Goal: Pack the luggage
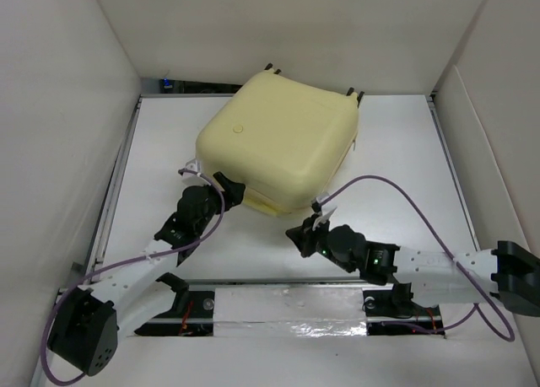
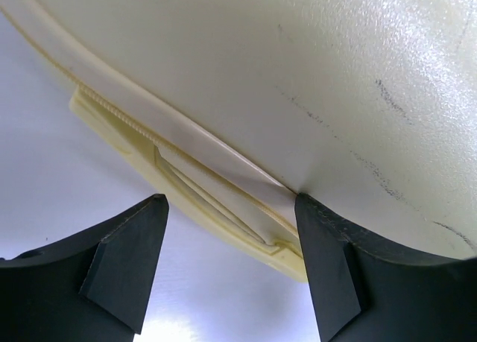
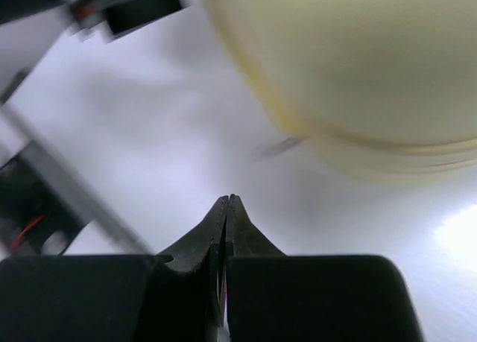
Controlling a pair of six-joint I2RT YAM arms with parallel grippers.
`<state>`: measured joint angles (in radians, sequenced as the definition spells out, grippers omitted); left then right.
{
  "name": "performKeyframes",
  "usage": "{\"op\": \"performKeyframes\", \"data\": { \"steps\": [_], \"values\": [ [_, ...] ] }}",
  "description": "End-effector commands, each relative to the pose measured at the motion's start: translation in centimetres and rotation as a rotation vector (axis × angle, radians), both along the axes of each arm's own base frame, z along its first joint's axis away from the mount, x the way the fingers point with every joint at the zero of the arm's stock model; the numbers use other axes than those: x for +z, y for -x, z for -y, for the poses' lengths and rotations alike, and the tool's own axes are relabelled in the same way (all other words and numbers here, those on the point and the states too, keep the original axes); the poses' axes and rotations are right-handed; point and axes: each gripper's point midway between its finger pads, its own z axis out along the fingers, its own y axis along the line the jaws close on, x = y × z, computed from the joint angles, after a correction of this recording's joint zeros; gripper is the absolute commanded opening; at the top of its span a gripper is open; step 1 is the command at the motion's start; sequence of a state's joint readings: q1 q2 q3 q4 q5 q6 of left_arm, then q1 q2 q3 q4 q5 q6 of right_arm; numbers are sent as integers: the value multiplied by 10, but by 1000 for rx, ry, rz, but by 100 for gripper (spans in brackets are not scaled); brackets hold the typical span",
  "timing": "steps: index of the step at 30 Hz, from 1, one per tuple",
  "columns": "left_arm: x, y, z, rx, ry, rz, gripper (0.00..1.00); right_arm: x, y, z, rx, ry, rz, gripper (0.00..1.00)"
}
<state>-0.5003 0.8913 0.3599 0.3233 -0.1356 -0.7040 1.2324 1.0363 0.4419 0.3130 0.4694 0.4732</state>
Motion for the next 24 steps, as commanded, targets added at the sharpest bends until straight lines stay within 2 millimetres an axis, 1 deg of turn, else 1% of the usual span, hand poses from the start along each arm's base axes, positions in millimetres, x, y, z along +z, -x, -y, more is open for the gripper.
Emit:
{"op": "performKeyframes", "data": {
  "steps": [1, 2, 4, 5, 6, 7, 8, 9, 10, 11, 12, 13, 14, 15, 16, 17, 18, 19, 20, 21, 22, 23, 24],
  "values": [
    [25, -33, -14, 110, 59, 96, 66, 10, 36, -23, 170, -66, -50, 0],
    [24, -35, -12, 108, 55, 86, 64, 9, 37, -23, 172, -61, -56, 0],
    [11, -38, -11, 111, 32, 43, 61, 4, 38, -22, 173, -36, -69, 0],
    [8, -38, -11, 111, 29, 40, 60, 3, 38, -22, 171, -38, -76, 0],
    [4, -38, -13, 119, 26, 35, 57, 2, 38, -21, 170, -37, -80, 0],
    [-1, -39, -14, 130, 19, 23, 47, 2, 38, -20, 166, -43, -81, 0],
    [-7, -38, -18, 148, 6, 8, 42, -1, 39, -18, 161, -42, -85, 0],
    [-9, -38, -19, 152, 1, 5, 42, -2, 39, -17, 160, -42, -86, 0],
    [-12, -37, -21, 162, -4, -3, 38, 0, 39, -16, 161, -48, -84, 0],
    [-17, -33, -24, 170, -13, -18, 38, 0, 39, -15, 159, -49, -85, 0],
    [-19, -31, -28, 181, -16, -18, 38, 1, 40, -14, 160, -52, -83, 0],
    [-16, -29, -29, 184, -5, -6, 38, 0, 39, -12, 155, -46, -84, 0],
    [-21, -24, -31, 182, -7, -11, 38, 4, 39, -10, 150, -55, -78, 0],
    [-22, -22, -31, 177, -2, -9, 40, 4, 38, -8, 141, -56, -74, 0],
    [-17, -20, -32, 179, 7, 6, 42, 4, 35, -5, 121, -52, -68, 1],
    [-19, -18, -33, 180, 4, 0, 45, 8, 32, -2, 106, -58, -59, 8],
    [-19, -17, -34, 184, 1, 4, 50, 11, 30, 0, 92, -55, -52, 13],
    [-18, -18, -34, 183, 2, 8, 61, 12, 26, 6, 62, -32, -45, 17],
    [-15, -20, -33, 181, -3, 14, 63, 15, 21, 11, 34, -24, -39, 24],
    [-15, -21, -31, 170, -7, 11, 64, 24, 16, 17, 9, -30, -29, 27],
    [-20, -23, -29, 160, -20, -10, 65, 27, 10, 26, -31, -10, -23, 28],
    [-16, -28, -25, 153, -17, -7, 65, 33, 5, 32, -52, -9, -14, 28],
    [-17, -30, -22, 145, -16, -11, 65, 37, -5, 41, -93, -9, -9, 26]
  ]
}}
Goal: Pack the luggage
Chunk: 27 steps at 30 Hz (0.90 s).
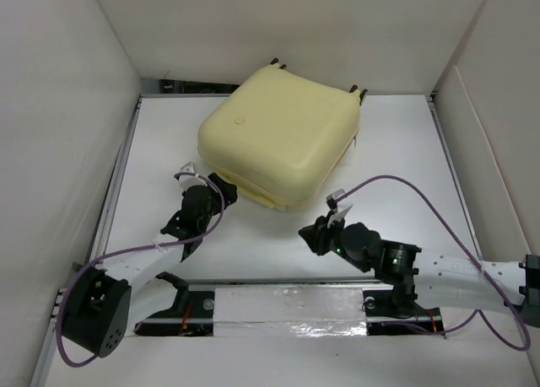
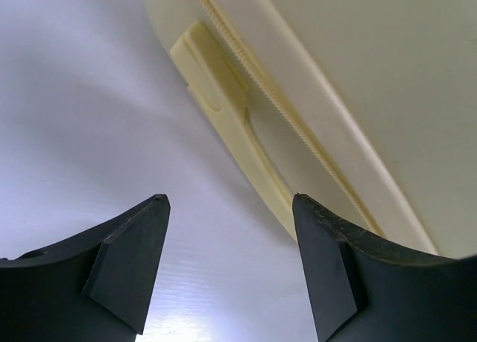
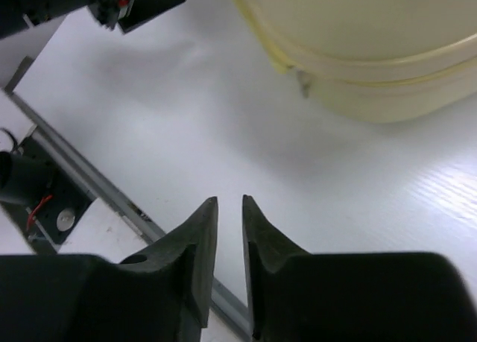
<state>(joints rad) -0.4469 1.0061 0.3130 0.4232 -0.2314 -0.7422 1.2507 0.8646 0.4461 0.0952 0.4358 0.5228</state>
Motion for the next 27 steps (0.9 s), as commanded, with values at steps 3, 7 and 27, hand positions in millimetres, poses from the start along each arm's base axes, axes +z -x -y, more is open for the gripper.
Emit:
{"op": "performKeyframes", "data": {
  "steps": [3, 7, 27],
  "values": [
    [12, -25, 11, -12, 0, 30, 64, 47, -39, 45, -193, -17, 72, 11],
    [10, -40, 16, 4, 1, 27, 61, 61, -70, 87, -331, -41, 97, 3],
    [-29, -49, 35, -63, 9, -35, 0, 39, -233, 182, -590, -5, 41, 14]
  ]
}}
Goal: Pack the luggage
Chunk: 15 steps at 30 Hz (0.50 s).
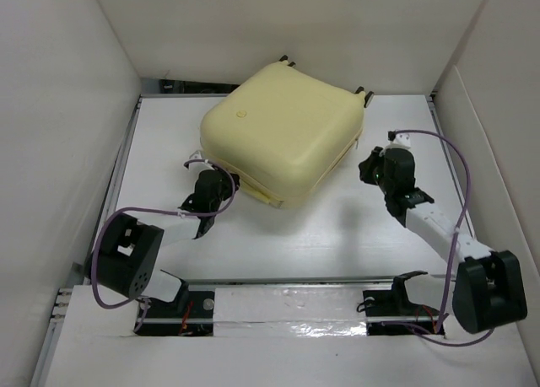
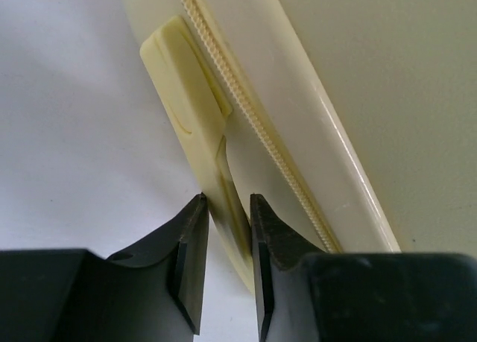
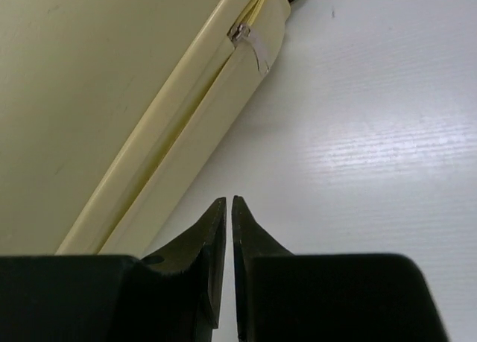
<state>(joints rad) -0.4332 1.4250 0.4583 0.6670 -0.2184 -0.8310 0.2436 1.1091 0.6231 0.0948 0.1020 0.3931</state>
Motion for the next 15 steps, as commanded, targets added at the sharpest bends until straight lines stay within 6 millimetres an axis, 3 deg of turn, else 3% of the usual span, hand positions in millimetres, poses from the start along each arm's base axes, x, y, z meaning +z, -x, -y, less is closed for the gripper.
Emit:
{"op": "performKeyframes", "data": {
  "steps": [1, 2, 4, 5, 6, 9, 10, 12, 15],
  "values": [
    [-2, 11, 10, -111, -49, 22, 0, 39, -39, -13, 60, -39, 131, 14],
    [-10, 19, 7, -115, -48, 8, 0, 21, -48, -16, 67, -32, 82, 14],
    [-6, 30, 13, -138, -43, 23, 0, 30, -64, -28, 113, -50, 88, 15],
    [-12, 41, 16, -157, -54, 10, 0, 15, -69, -43, 151, -51, 51, 15],
    [-13, 46, 17, -172, -44, 7, 0, 25, -78, -51, 174, -55, 71, 15],
    [-15, 68, 28, -244, -6, 12, 0, 16, -89, -75, 246, -40, 53, 16],
    [-10, 70, 27, -245, 4, 26, 0, 26, -95, -84, 270, -42, 79, 17],
    [-13, 83, 32, -279, 17, 20, 0, 20, -99, -96, 322, -20, 63, 17],
    [-9, 99, 46, -335, 40, 39, 0, 25, -103, -116, 384, -27, 76, 17]
  ]
}}
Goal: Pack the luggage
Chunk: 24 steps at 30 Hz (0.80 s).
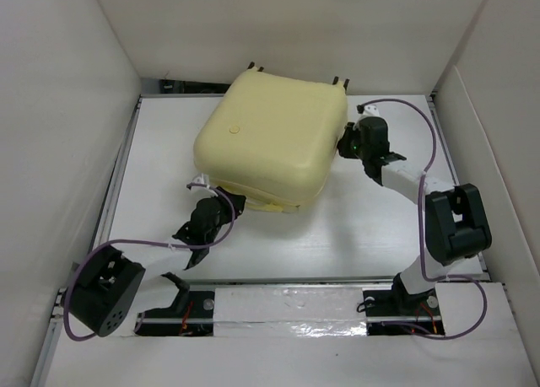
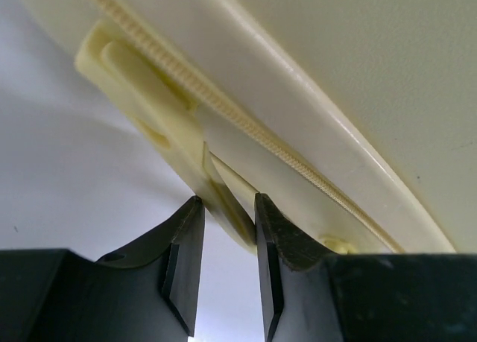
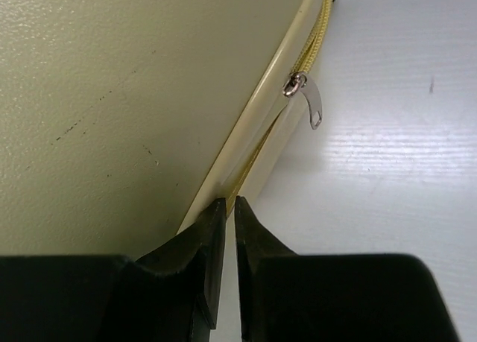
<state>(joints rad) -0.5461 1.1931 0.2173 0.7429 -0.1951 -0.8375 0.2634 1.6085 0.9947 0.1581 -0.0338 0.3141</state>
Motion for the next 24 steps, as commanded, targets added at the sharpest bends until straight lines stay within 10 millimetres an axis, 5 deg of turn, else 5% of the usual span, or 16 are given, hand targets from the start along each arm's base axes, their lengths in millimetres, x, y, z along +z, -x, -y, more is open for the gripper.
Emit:
{"op": "performKeyframes", "data": {
  "steps": [1, 5, 12, 16, 21, 22, 24],
  "values": [
    [-5, 44, 43, -253, -8, -2, 0, 36, -7, -70, 234, -77, 109, 17],
    [-7, 69, 69, -323, -4, -10, 0, 37, -11, -100, 344, -56, 77, 19],
    [6, 110, 113, -428, 48, 2, 0, 33, -12, -113, 383, -72, 53, 24],
    [12, 128, 137, -470, 48, 3, 0, 32, -7, -111, 398, -56, 36, 31],
    [22, 127, 153, -474, 85, 15, 0, 19, 16, -110, 473, -27, 1, 47],
    [22, 126, 154, -473, 77, 17, 0, 30, 21, -103, 467, -29, 26, 50],
    [27, 122, 155, -455, 79, 31, 0, 22, 34, -81, 421, -26, 9, 61]
  ]
}}
